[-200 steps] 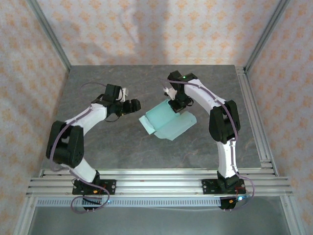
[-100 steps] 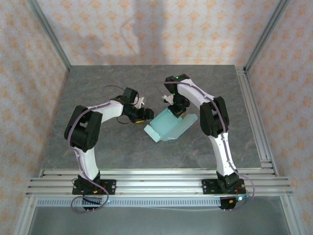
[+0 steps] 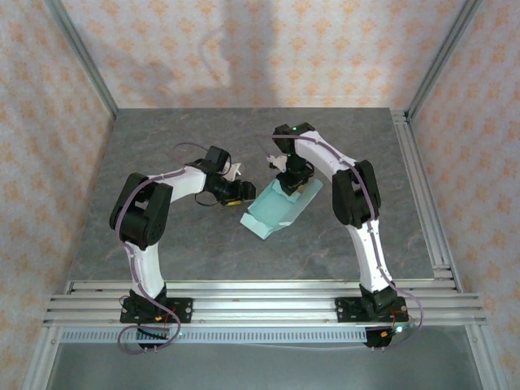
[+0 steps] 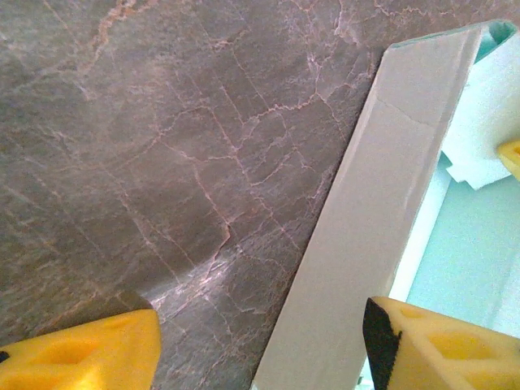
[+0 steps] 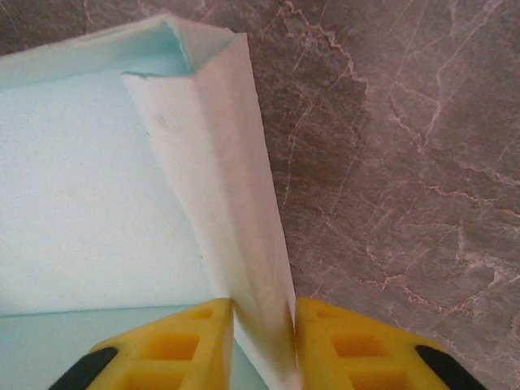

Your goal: Fold the paper box

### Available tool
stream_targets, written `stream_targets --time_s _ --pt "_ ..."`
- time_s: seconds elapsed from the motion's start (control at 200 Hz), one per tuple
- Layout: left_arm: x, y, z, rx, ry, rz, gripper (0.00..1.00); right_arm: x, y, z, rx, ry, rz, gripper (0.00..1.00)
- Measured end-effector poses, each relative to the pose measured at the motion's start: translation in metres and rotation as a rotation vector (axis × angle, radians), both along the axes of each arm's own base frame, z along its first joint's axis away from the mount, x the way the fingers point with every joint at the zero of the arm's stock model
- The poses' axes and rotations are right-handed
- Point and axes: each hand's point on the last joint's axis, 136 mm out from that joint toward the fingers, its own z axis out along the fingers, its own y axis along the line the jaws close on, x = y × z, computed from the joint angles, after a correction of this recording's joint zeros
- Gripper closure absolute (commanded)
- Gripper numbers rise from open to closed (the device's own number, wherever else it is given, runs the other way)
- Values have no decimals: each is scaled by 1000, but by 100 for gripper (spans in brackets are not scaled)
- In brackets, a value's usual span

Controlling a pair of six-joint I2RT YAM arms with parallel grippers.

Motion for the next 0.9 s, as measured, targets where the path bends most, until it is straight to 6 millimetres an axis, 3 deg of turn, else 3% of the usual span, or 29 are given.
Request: stream_targets --time_s 0.335,0.561,0.901 --pt "0 0 -3 3 6 -8 40 8 8 -7 46 -8 0 65" --pt "1 -1 -3 2 11 -12 41 11 8 -21 42 7 -9 81" --pt "2 -2 -3 -1 12 -16 41 10 6 -22 31 8 -4 98"
